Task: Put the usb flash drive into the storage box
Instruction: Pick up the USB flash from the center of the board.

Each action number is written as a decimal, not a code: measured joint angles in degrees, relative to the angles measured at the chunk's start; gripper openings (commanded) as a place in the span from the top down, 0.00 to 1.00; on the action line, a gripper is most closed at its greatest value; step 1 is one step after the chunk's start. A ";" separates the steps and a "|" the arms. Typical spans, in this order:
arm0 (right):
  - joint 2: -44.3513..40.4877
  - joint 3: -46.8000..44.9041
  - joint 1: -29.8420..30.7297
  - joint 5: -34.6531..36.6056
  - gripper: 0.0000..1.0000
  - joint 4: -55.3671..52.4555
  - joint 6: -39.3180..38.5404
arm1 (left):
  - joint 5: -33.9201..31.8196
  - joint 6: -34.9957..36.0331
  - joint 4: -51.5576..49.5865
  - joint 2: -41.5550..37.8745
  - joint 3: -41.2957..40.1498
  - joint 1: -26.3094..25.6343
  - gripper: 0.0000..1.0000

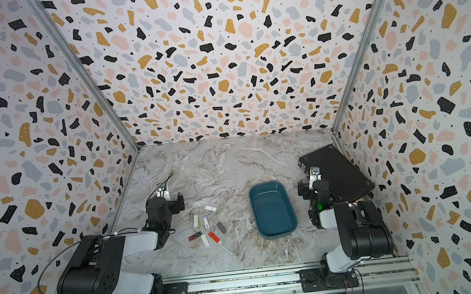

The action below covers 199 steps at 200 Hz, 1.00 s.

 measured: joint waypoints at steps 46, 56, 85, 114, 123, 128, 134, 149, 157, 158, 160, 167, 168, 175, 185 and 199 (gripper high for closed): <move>0.00 0.00 0.00 0.00 0.00 0.00 0.00 | -1.86 -0.44 -0.50 -1.70 -0.37 -0.07 0.00; 0.00 0.00 0.00 0.00 0.00 0.00 0.00 | -3.39 -0.44 -2.75 -4.98 -0.63 -0.68 0.00; -6.12 -0.02 0.74 2.14 0.00 -6.43 0.26 | -8.98 -3.52 -13.88 -23.26 0.50 -6.99 0.00; -27.65 4.26 1.77 3.02 0.00 -23.37 9.25 | -10.88 -17.97 -30.80 -40.44 7.85 -8.26 0.00; -32.20 6.03 1.77 1.25 0.00 -25.09 12.31 | -12.02 -23.34 -37.81 -44.17 11.13 -8.26 0.00; -34.71 6.82 1.77 -0.46 0.00 -25.66 14.03 | -12.33 -26.05 -41.51 -46.01 12.79 -8.26 0.00; -36.96 7.45 1.75 -2.54 0.00 -26.27 15.80 | -12.17 -28.33 -44.98 -47.76 14.21 -8.22 0.00; -40.63 8.37 1.62 -9.81 0.00 -28.70 19.12 | -9.38 -32.04 -52.94 -52.06 16.81 -8.02 0.00; -41.38 9.42 1.81 -14.25 0.03 -31.41 20.63 | -6.69 -33.03 -57.13 -53.40 17.97 -8.00 0.01; -41.38 9.55 1.86 -14.80 0.04 -31.71 20.85 | -6.27 -33.09 -57.57 -53.46 18.10 -8.00 0.01; -41.29 10.05 2.01 -15.96 0.05 -32.70 21.46 | -5.29 -33.29 -58.90 -53.64 18.49 -8.00 0.01; -40.68 11.65 2.64 -19.43 0.11 -35.67 22.71 | -2.89 -33.66 -63.12 -53.68 19.87 -8.00 0.02; -40.59 11.87 2.71 -19.74 0.12 -35.95 22.84 | -2.54 -33.68 -63.63 -53.64 20.02 -8.00 0.02; -39.36 13.84 3.91 -22.82 0.15 -38.91 23.69 | -0.15 -33.75 -67.80 -53.11 21.49 -8.00 0.02; -36.65 17.27 7.30 -26.23 0.19 -43.89 24.30 | 2.45 -33.64 -74.05 -51.74 23.80 -8.00 0.02; -31.56 22.75 15.54 -28.79 0.24 -52.00 22.75 | 4.50 -33.66 -82.75 -49.13 27.04 -8.07 0.02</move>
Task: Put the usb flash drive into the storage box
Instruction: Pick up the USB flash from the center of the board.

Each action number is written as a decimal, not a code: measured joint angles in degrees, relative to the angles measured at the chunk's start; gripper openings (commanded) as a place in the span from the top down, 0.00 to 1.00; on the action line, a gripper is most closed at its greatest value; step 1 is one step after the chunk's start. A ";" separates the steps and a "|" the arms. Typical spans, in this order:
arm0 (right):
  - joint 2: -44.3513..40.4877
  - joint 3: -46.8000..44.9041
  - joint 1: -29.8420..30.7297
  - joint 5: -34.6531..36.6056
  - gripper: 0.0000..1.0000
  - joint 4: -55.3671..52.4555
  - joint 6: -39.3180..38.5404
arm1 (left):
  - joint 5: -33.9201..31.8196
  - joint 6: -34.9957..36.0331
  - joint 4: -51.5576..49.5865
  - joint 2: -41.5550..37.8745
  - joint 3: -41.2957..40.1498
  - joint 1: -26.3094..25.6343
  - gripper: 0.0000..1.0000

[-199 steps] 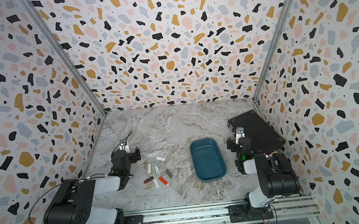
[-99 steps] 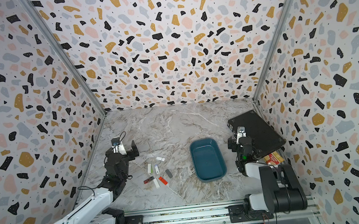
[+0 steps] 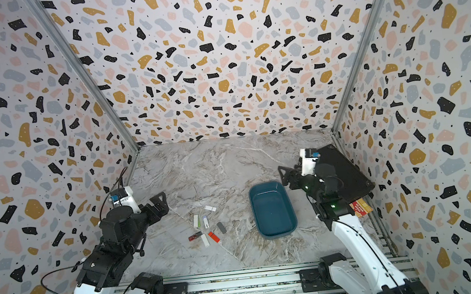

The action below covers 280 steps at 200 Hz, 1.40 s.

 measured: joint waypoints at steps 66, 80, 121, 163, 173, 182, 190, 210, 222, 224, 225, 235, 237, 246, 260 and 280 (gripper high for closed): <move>21.88 16.33 35.15 7.30 0.35 -26.36 -2.86 | 3.19 3.80 -16.48 5.95 7.56 -0.11 0.02; 26.69 18.34 40.41 9.73 0.37 -28.20 -2.56 | 3.67 4.33 -16.52 5.14 6.93 -0.11 0.02; 41.11 25.90 49.88 15.93 0.39 -32.28 -2.25 | 3.69 5.20 -17.20 4.33 6.47 -0.11 0.05; 48.22 31.12 51.15 20.68 0.40 -33.73 -2.80 | 3.63 5.20 -17.40 6.56 6.47 -0.11 0.06; 49.55 32.35 51.15 21.66 0.40 -33.75 -3.02 | 3.61 5.20 -17.40 6.69 6.47 -0.13 0.06; 50.66 33.46 51.12 22.60 0.40 -33.81 -3.26 | 3.61 5.20 -17.40 6.78 6.47 -0.11 0.06; 51.58 34.40 51.10 23.37 0.41 -33.81 -3.41 | 3.61 5.20 -17.40 6.78 6.47 -0.11 0.07; 53.68 36.39 51.04 25.07 0.44 -33.77 -4.04 | 3.58 5.20 -17.40 6.60 6.47 -0.11 0.07; 54.84 37.55 50.99 25.88 0.44 -33.81 -4.42 | 3.39 5.18 -17.40 6.47 6.47 -0.13 0.07; 55.01 37.73 50.97 25.94 0.45 -33.83 -4.48 | 3.32 5.18 -17.42 6.47 6.47 -0.13 0.07; 55.08 37.79 50.95 25.99 0.45 -33.83 -4.50 | 3.28 5.18 -17.40 6.47 6.47 -0.15 0.07; 56.15 38.86 50.80 26.29 0.47 -33.83 -4.79 | 2.86 5.14 -17.44 6.45 6.47 -0.15 0.07; 56.37 39.08 50.73 26.34 0.47 -33.81 -4.85 | 2.75 5.14 -17.46 6.40 6.47 -0.15 0.07; 57.22 39.85 50.49 26.53 0.49 -33.75 -4.98 | 2.27 5.05 -17.53 6.32 6.47 -0.15 0.07; 57.94 40.09 50.21 26.32 0.51 -33.55 -5.01 | 1.70 4.92 -17.79 6.40 6.47 -0.15 0.08; 58.97 40.44 49.55 26.05 0.56 -33.62 -5.01 | 1.18 4.70 -18.27 6.60 6.47 -0.15 0.08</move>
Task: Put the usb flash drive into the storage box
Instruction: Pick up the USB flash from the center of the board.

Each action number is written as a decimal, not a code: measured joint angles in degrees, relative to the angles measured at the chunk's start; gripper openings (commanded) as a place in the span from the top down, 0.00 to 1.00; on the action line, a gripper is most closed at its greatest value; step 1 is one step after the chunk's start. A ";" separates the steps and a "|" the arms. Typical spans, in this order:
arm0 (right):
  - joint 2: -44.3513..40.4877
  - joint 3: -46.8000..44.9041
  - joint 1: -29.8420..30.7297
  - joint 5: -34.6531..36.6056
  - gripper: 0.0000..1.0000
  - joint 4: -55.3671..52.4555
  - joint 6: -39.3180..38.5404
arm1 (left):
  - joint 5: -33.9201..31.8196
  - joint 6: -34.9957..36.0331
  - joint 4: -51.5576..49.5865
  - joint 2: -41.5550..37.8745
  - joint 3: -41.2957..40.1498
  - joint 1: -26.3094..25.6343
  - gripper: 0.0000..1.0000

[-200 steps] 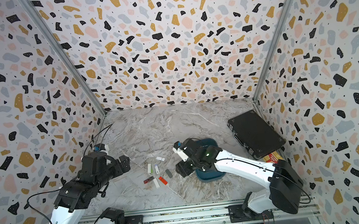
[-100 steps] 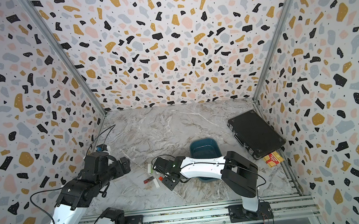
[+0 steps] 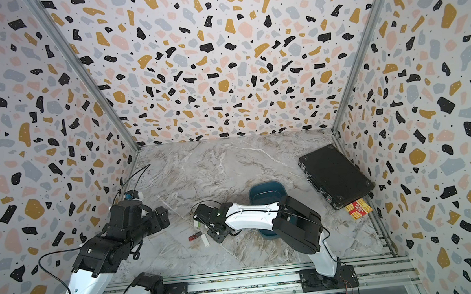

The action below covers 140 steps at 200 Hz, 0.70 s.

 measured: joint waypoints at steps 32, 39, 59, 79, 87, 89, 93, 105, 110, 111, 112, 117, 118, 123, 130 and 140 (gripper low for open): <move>2.32 0.57 -0.63 -0.17 0.59 0.24 0.04 | -0.22 -0.20 -0.46 0.28 0.00 0.00 0.08; 2.40 0.68 -0.76 -0.42 0.60 0.33 0.07 | -0.22 -0.22 -0.48 0.31 0.00 0.00 0.08; 2.60 0.76 -0.87 -0.59 0.65 0.61 0.09 | -0.22 -0.22 -0.48 0.31 0.00 0.00 0.08; 2.62 0.76 -1.14 -1.03 0.70 0.85 0.11 | -0.22 -0.22 -0.46 0.37 0.00 0.00 0.08; 2.62 0.76 -1.18 -1.11 0.72 0.96 0.11 | -0.22 -0.22 -0.46 0.46 0.00 0.00 0.08; 2.62 0.76 -1.20 -1.16 0.73 0.98 0.13 | -0.22 -0.22 -0.46 0.48 0.00 0.00 0.08; 2.62 0.76 -1.20 -1.29 0.74 1.01 0.15 | -0.20 -0.22 -0.46 0.52 0.00 0.00 0.08; 2.62 0.76 -1.22 -1.51 0.77 1.09 0.15 | -0.20 -0.22 -0.46 0.70 0.00 0.00 0.07; 2.62 0.79 -1.25 -1.55 0.79 1.09 0.13 | -0.20 -0.20 -0.46 0.81 0.00 0.00 0.05; 2.62 0.79 -1.27 -1.55 0.79 1.11 0.11 | -0.20 -0.22 -0.46 0.81 0.00 0.00 0.05; 2.62 0.81 -1.27 -1.55 0.80 1.11 0.11 | -0.22 -0.22 -0.46 0.83 0.00 0.00 0.05; 2.62 0.87 -1.33 -1.64 0.81 1.09 0.09 | -0.26 -0.26 -0.48 0.92 0.00 0.00 0.03; 2.62 0.92 -1.33 -1.66 0.81 1.09 0.13 | -0.28 -0.28 -0.48 0.94 0.00 0.00 0.03; 2.62 1.01 -1.38 -1.73 0.83 1.11 0.09 | -0.46 -0.39 -0.48 1.05 0.00 0.00 0.01; 2.62 1.11 -1.53 -1.97 0.84 1.22 0.07 | -0.81 -0.59 -0.55 1.18 0.02 0.00 0.00; 2.62 1.22 -1.81 -2.29 0.84 1.31 -0.15 | -1.36 -0.85 -0.74 1.29 0.04 0.00 0.00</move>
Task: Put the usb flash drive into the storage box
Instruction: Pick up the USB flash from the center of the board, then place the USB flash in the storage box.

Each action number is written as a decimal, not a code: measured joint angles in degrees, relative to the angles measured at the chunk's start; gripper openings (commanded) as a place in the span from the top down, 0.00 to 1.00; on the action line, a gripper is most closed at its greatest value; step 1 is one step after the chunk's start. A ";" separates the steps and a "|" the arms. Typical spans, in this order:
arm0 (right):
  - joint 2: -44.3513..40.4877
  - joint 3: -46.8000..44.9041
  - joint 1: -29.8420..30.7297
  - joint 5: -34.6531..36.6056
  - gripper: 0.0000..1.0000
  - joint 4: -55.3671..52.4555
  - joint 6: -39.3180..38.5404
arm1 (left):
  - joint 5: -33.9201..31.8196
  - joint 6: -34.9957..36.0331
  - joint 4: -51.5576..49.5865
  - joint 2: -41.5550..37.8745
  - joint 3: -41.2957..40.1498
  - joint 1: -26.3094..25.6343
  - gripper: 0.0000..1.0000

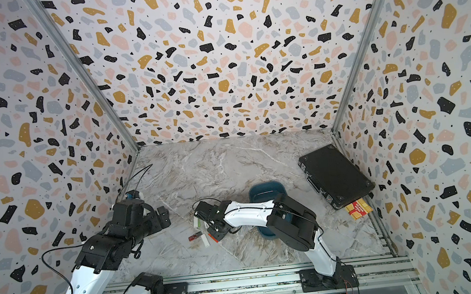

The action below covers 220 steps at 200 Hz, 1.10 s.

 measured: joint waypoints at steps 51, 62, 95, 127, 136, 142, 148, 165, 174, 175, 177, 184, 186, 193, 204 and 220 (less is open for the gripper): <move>-6.86 -0.90 -2.95 -0.63 0.86 -1.29 -1.73 | -0.85 -0.39 -0.87 1.42 0.00 -0.04 0.00; -11.76 -2.05 -5.18 -0.57 0.86 -1.42 -2.23 | 0.04 -0.26 -0.76 1.88 0.00 -0.15 0.01; -27.50 -7.23 -16.46 -0.44 0.87 -1.01 -3.50 | 2.51 0.15 -0.46 3.58 0.00 -1.60 0.05; -32.13 -13.70 -28.28 0.22 0.87 -1.44 -4.85 | 4.11 0.44 -0.31 5.86 0.00 -2.95 0.08; -31.10 -15.65 -30.58 -0.07 0.87 -1.70 -5.01 | 4.50 0.50 -0.26 6.91 0.00 -3.26 0.09; -30.18 -16.70 -31.69 -0.04 0.87 -1.97 -5.05 | 4.70 0.52 -0.26 7.56 0.00 -3.45 0.09; -29.03 -17.79 -32.83 -0.24 0.87 -2.21 -5.05 | 4.87 0.57 -0.26 8.31 0.00 -3.61 0.09; -25.55 -19.71 -35.08 -0.68 0.87 -2.89 -4.96 | 5.14 0.74 -0.24 10.25 0.00 -3.89 0.12; -23.67 -19.82 -35.54 -0.63 0.87 -3.04 -4.96 | 5.18 0.76 -0.22 11.30 0.00 -4.13 0.13; -23.52 -19.82 -35.56 -0.66 0.87 -3.04 -4.94 | 5.20 0.76 -0.22 11.39 0.00 -4.13 0.13; -23.23 -19.80 -35.60 -0.66 0.87 -3.02 -4.96 | 5.25 0.79 -0.22 11.65 0.02 -4.15 0.13; -22.01 -19.65 -35.69 -0.52 0.87 -2.91 -4.94 | 5.27 0.81 -0.33 12.50 0.11 -4.28 0.13; -21.81 -19.63 -35.71 -0.57 0.87 -2.91 -4.94 | 5.27 0.81 -0.35 12.68 0.15 -4.33 0.13; -20.74 -19.43 -35.78 -0.42 0.87 -2.82 -4.94 | 5.25 0.79 -0.35 13.64 0.31 -4.52 0.13; -19.34 -18.93 -36.06 -0.28 0.87 -2.69 -4.81 | 5.20 0.76 -0.42 14.88 0.44 -4.74 0.13; -17.84 -18.25 -36.44 -0.24 0.80 -2.21 -4.63 | 5.16 0.42 -0.48 16.44 0.55 -4.96 0.15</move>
